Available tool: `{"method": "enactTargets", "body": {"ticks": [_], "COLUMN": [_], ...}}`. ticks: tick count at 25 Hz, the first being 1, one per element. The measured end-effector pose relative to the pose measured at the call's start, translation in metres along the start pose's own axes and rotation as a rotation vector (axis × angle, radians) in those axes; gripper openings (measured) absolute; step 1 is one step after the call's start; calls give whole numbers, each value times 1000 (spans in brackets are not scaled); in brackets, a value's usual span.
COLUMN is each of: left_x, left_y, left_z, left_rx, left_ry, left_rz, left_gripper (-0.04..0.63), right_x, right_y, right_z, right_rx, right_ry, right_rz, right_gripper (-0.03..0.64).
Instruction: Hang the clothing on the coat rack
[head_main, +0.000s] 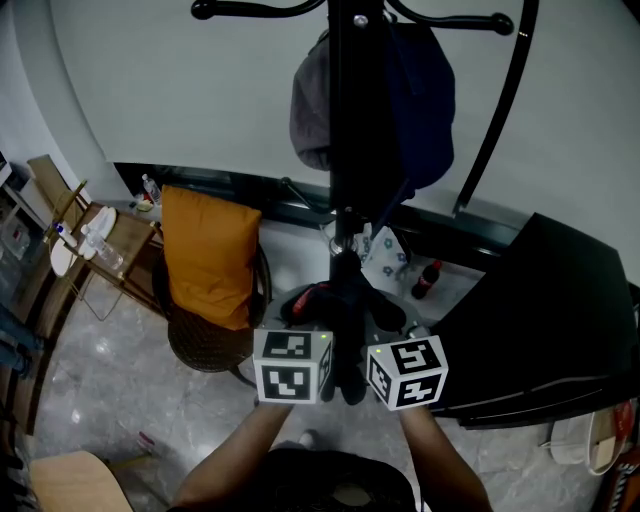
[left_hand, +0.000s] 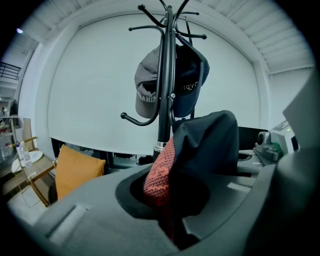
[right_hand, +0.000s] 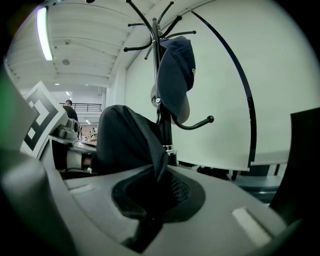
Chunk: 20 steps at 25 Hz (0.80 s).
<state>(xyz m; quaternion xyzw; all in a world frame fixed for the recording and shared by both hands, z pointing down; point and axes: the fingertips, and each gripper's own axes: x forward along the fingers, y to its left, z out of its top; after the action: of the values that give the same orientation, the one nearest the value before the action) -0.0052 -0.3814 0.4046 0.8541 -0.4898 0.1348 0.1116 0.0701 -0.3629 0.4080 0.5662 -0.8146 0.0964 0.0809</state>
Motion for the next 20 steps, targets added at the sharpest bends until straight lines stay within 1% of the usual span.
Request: {"method": "enactTargets", "body": {"ticks": [13, 20], "left_x": [-8, -12], "left_y": [-4, -6], "left_z": [-8, -11], "left_rx": [6, 14], "left_ry": [22, 26], "left_rz": [1, -1], "left_gripper": [21, 21], "right_x": [-7, -8], "right_y": [5, 10], "right_z": [-8, -12], "right_rx": [0, -23], "right_ry": [17, 44], "right_rz": [11, 22], "right_gripper": [17, 17]}}
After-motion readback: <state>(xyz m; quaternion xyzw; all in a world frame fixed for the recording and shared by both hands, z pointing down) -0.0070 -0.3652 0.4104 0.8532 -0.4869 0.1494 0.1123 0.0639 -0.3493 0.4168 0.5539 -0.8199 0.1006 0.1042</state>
